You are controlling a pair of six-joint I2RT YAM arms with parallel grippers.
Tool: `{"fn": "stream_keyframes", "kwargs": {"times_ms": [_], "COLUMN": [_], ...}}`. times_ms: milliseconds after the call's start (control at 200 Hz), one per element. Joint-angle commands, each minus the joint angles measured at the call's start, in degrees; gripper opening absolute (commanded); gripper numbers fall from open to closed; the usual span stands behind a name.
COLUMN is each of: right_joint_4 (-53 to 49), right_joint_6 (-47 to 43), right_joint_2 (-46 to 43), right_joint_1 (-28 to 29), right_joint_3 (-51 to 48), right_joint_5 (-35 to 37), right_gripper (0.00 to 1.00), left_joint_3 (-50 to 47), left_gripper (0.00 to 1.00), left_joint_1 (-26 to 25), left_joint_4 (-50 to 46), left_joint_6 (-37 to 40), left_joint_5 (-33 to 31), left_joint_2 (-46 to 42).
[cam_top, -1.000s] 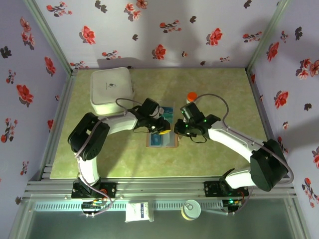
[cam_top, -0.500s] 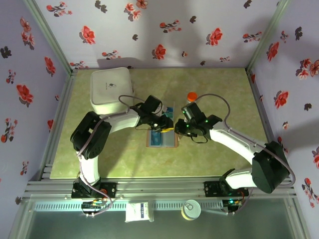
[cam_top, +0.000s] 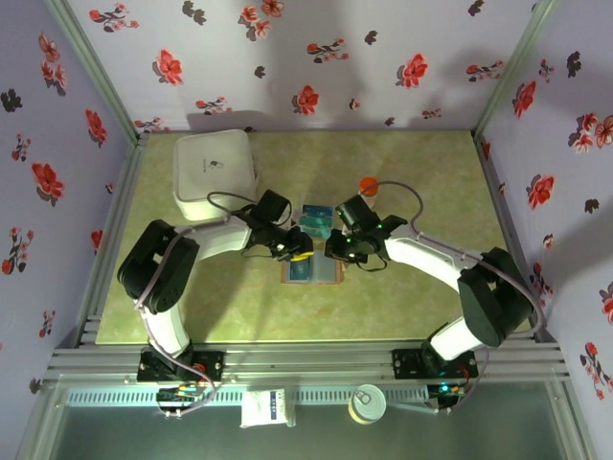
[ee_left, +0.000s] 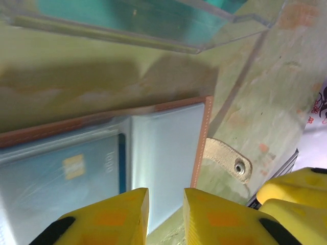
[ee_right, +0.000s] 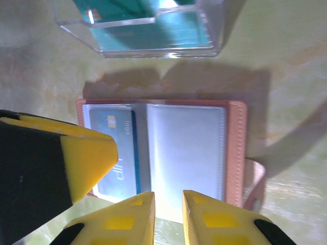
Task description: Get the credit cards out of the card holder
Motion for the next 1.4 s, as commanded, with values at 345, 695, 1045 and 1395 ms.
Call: {"fn": "stream_keyframes", "kwargs": {"times_ms": [345,695,1045,1395], "right_joint_4": [5.49,8.24,7.95,6.46], "right_joint_6": [2.47,3.92,3.94,3.23], "right_joint_2": [10.76,13.81,15.50,16.11], "right_joint_1": [4.28,4.92,5.07,5.18], "right_joint_3": [7.35,7.44,7.18,6.73], "right_joint_5": [-4.81,-6.76,-6.57,-4.93], "right_gripper": [0.22,0.25,0.25,0.25], "left_joint_3": [-6.62,-6.97,-8.05,-7.88], "left_gripper": [0.19,0.09,0.08,0.08], "left_joint_1": [4.38,4.64,4.56,4.58], "left_joint_4": [-2.09,-3.89,-4.59,-5.10], "left_joint_6": [3.67,5.87,6.43,6.51], "left_joint_5": [-1.91,-3.70,-4.37,-4.53], "left_joint_2": [-5.90,-3.01,-1.69,-1.60]}}
